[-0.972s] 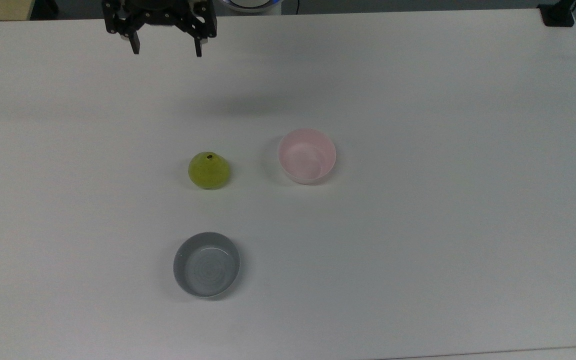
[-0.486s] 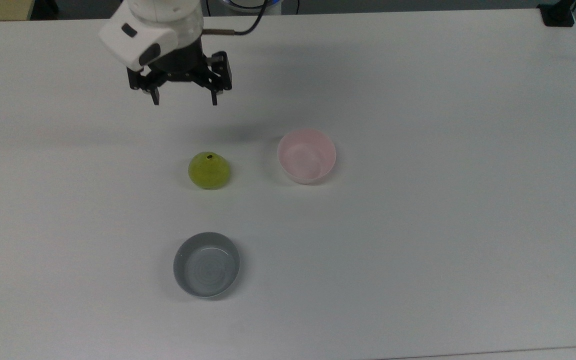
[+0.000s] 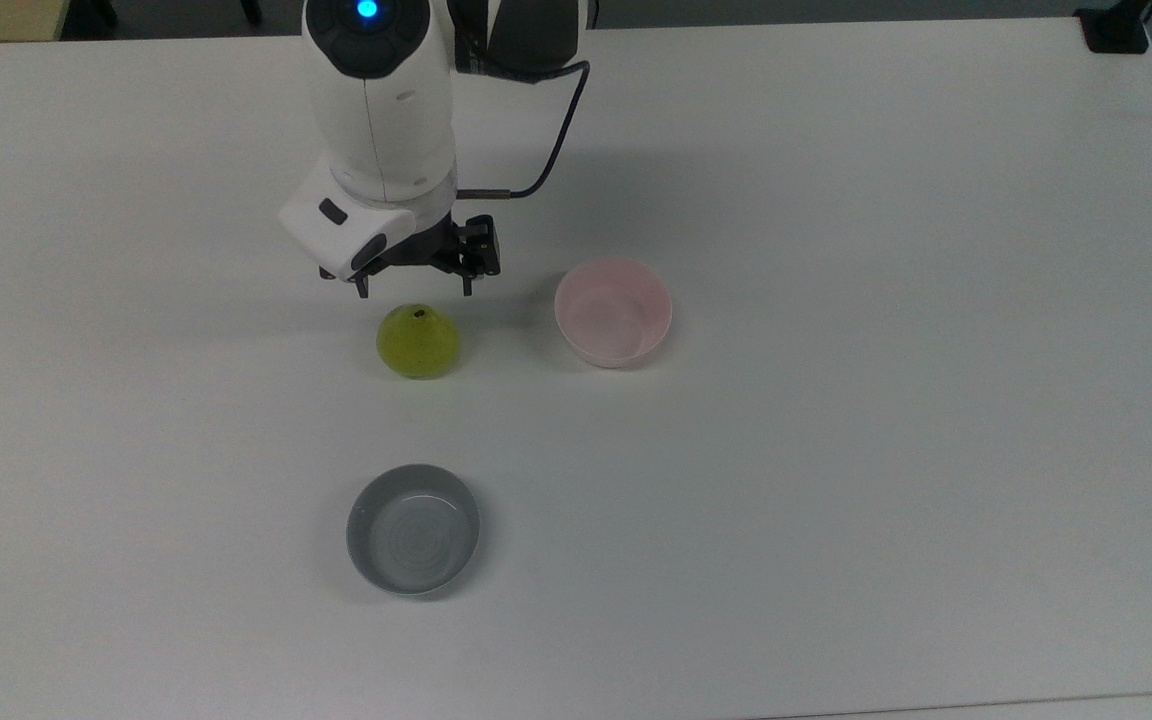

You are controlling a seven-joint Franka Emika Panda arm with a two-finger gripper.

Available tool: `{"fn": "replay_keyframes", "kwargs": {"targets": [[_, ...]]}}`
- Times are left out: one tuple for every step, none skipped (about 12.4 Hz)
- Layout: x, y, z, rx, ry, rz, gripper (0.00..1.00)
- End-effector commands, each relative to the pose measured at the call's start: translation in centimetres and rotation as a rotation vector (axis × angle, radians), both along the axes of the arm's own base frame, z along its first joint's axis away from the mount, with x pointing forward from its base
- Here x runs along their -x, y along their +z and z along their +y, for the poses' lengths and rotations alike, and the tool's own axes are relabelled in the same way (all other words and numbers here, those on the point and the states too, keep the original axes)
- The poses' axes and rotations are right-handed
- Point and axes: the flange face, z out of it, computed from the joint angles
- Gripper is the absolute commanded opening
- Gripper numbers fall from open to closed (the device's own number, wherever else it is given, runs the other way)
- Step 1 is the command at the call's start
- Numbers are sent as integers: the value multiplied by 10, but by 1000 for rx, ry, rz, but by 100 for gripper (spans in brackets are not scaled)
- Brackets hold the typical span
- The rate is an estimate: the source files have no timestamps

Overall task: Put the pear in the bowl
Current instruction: 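Close the gripper around the green pear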

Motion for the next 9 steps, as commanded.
{"fn": "replay_keyframes", "kwargs": {"targets": [[-8,-35,-2,22,-7,-1,100],[-8,-46,-1,22,-4,4,100],[-8,-54,-1,21,-2,-11,100],[-8,-61,-2,20,-2,-14,100],[-9,-66,-4,22,-4,-9,100],[-9,-72,-6,25,-5,-2,100],[-9,-74,-8,38,2,-1,100],[-7,-79,-7,48,10,8,99],[-6,-81,-8,50,12,9,94]]}}
